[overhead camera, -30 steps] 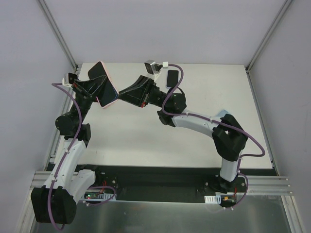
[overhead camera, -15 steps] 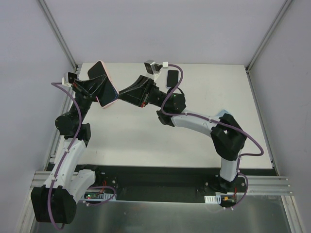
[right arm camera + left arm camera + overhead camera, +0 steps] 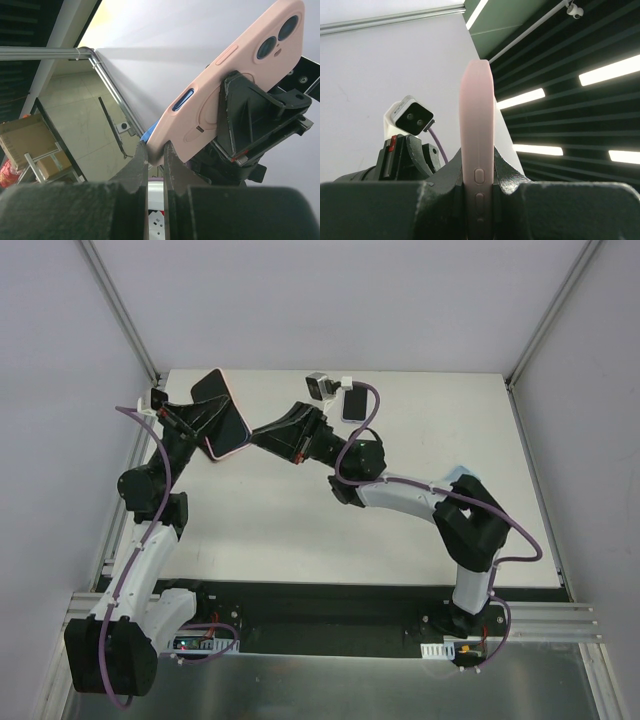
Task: Take the phone out of the phone case
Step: Remove the phone case from the phone.
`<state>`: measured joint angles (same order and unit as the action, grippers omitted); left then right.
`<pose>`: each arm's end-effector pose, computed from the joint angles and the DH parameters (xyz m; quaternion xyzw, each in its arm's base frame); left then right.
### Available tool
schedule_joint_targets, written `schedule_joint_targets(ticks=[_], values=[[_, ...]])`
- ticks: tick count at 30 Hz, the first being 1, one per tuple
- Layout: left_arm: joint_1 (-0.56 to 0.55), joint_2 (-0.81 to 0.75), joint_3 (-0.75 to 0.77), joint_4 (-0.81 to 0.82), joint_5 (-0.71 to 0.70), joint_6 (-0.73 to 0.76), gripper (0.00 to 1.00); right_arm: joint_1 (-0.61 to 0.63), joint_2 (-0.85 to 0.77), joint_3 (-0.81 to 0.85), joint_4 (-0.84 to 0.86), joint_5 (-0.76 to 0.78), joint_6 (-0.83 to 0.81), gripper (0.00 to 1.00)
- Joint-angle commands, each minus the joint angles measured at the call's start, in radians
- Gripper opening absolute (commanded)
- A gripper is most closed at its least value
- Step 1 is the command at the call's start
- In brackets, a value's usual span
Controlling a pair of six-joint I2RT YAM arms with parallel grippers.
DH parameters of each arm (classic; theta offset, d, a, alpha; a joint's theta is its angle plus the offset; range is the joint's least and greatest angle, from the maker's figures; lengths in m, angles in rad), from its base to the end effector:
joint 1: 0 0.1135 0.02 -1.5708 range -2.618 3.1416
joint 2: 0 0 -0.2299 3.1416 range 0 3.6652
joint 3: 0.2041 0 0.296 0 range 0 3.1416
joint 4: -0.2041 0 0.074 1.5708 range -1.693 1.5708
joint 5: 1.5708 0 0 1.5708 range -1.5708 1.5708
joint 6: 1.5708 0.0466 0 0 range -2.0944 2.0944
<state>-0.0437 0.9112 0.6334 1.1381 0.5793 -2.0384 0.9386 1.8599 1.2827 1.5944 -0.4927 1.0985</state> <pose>0.2467 -0.0363 0.3590 -0.1347 0.4058 -0.8256 0.3683 0.2314 0.3532 0.3238 -0.2127 0.2829 0.8292 0.4327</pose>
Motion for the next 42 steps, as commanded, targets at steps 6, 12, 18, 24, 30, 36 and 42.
schedule_joint_targets(ticks=[6, 12, 18, 24, 30, 36, 42], values=[[-0.05, -0.008, 0.058, 0.055, 0.099, -0.286, 0.0, 0.063, 0.047, -0.105, -0.261, -0.09, -0.164, 0.01], [-0.05, -0.008, 0.057, 0.061, 0.096, -0.289, 0.0, 0.048, 0.012, -0.17, -0.35, 0.003, -0.181, 0.01], [-0.05, -0.008, 0.063, 0.071, 0.094, -0.292, 0.0, 0.04, -0.027, -0.232, -0.473, 0.112, -0.19, 0.01], [-0.05, -0.006, 0.061, 0.089, 0.085, -0.299, 0.0, 0.04, -0.062, -0.263, -0.623, 0.201, -0.207, 0.01], [-0.048, 0.0, 0.065, 0.1, 0.082, -0.306, 0.0, 0.04, -0.077, -0.289, -0.726, 0.259, -0.204, 0.01], [-0.048, 0.0, 0.063, 0.118, 0.076, -0.312, 0.0, 0.035, -0.085, -0.316, -0.763, 0.296, -0.187, 0.01], [-0.048, 0.011, 0.071, 0.132, 0.071, -0.315, 0.0, 0.032, -0.099, -0.327, -0.829, 0.321, -0.19, 0.01]])
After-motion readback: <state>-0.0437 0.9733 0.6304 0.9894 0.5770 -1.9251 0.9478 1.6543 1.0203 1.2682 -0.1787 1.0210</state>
